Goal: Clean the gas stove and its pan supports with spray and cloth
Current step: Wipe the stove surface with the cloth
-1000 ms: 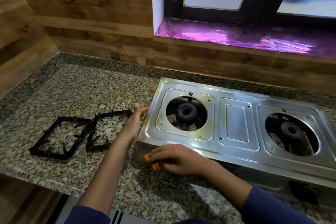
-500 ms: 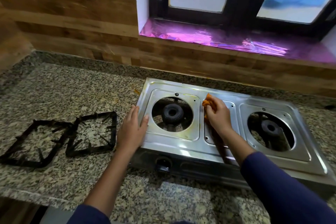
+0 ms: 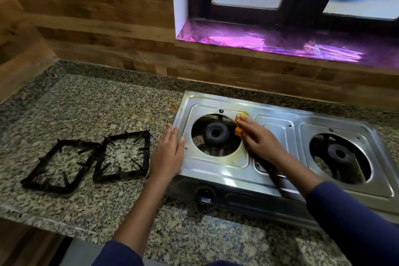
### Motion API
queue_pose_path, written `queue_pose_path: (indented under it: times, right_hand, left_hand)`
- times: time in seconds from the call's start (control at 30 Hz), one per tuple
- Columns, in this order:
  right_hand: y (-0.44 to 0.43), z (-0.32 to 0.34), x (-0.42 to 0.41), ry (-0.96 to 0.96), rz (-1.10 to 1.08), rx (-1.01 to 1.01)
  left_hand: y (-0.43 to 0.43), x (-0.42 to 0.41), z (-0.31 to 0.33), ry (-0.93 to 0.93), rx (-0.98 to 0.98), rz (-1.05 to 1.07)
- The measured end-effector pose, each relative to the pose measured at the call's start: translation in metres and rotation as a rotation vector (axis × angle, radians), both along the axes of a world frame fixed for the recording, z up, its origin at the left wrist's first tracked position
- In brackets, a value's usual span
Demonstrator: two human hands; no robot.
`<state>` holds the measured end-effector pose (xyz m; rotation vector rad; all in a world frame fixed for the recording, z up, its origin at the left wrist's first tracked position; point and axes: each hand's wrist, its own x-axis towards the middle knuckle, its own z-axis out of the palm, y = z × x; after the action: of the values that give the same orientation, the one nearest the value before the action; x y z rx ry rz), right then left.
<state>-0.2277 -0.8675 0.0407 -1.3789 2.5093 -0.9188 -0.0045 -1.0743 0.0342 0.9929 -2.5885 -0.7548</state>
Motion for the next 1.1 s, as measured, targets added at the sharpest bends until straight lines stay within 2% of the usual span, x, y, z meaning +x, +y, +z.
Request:
queue_pose_path:
  times: [0.1, 0.3, 0.4, 0.57, 0.73, 0.83, 1.1]
  right_hand:
    - [0.025, 0.002, 0.045, -0.025, -0.003, 0.002]
    - [-0.003, -0.003, 0.103, -0.05, 0.021, -0.002]
    - [-0.032, -0.003, 0.125, -0.014, -0.067, -0.027]
    - [-0.068, -0.007, 0.156, 0.065, -0.053, -0.071]
    - [-0.126, -0.011, 0.162, 0.142, -0.039, 0.016]
    - [-0.154, -0.009, 0.155, 0.148, -0.003, -0.005]
    - [-0.15, 0.011, 0.152, 0.002, 0.39, -0.124]
  left_hand:
    - [-0.002, -0.002, 0.006, 0.135, 0.164, 0.032]
    - [-0.018, 0.002, 0.012, 0.432, 0.839, 0.154]
    - [-0.023, 0.005, 0.016, 0.55, 1.034, 0.183]
    - [-0.033, 0.014, 0.013, 0.631, 1.109, 0.223]
    - [-0.033, 0.018, 0.016, 0.654, 1.151, 0.224]
    - [-0.034, 0.019, 0.015, 0.648, 1.16, 0.216]
    - [-0.05, 0.026, 0.012, 0.613, 1.111, 0.27]
